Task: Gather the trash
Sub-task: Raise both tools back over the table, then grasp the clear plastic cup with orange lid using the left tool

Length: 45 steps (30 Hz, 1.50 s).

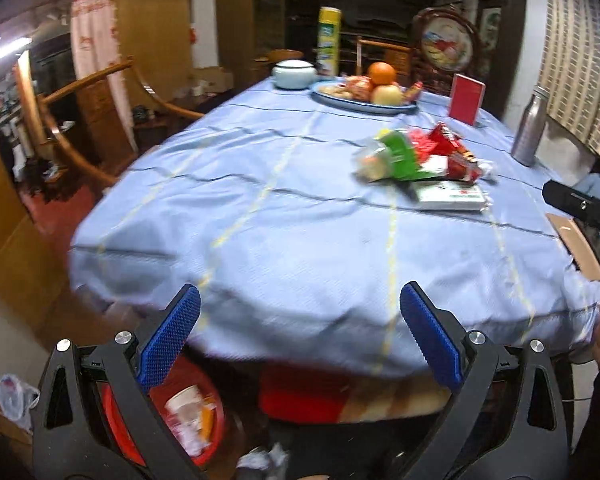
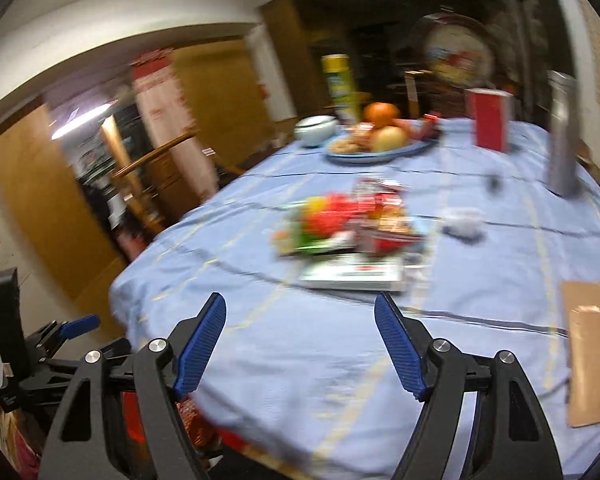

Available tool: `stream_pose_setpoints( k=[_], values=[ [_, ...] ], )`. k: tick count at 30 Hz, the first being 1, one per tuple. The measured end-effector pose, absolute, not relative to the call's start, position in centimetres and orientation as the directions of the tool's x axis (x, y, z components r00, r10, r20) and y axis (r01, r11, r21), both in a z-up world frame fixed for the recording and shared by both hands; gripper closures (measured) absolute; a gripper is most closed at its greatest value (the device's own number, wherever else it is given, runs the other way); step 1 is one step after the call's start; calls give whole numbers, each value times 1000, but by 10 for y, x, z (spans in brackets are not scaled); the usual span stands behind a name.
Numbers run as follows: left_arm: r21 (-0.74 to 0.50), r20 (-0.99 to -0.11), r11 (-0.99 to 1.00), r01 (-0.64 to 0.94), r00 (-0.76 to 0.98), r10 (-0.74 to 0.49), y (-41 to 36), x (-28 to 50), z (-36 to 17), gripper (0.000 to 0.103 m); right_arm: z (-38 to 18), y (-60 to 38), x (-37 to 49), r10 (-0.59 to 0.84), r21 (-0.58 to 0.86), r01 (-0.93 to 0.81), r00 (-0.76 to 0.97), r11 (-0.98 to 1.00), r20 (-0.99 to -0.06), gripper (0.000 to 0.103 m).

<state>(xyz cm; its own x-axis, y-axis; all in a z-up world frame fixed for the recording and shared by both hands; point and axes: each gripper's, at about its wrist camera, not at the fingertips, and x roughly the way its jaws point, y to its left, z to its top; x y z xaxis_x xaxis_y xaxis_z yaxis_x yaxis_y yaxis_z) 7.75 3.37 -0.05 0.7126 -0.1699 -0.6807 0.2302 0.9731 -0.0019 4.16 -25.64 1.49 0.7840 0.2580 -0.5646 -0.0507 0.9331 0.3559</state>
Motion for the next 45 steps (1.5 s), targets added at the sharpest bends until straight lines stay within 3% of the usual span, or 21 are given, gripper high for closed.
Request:
stream_pose_setpoints(
  k=[9,23,28,33,39,45],
  values=[
    [-30,-731,960,278,649,-211,-22,158,-10,7,-19,-313,74,152,356,99,776,929,-612,27],
    [3,-768,957,290,614,-184,-65,242,-23,7,-32,-319,94,131,326,103,772,940,-622,25],
    [27,-774,959,283,613,-159,-75,266,-29,7,-25,-301,86,73,228,80,801,970,-594,23],
    [42,-787,975,220,608,-103,-50,278,-33,6,-18,-290,77,45,162,55,829,985,-557,19],
    [89,-785,990,106,619,4,2,267,-33,7,-18,-297,78,76,200,45,826,979,-558,19],
    [105,-762,976,188,646,-43,-17,254,-29,7,-21,-309,80,104,267,61,819,962,-565,19]
  ],
)
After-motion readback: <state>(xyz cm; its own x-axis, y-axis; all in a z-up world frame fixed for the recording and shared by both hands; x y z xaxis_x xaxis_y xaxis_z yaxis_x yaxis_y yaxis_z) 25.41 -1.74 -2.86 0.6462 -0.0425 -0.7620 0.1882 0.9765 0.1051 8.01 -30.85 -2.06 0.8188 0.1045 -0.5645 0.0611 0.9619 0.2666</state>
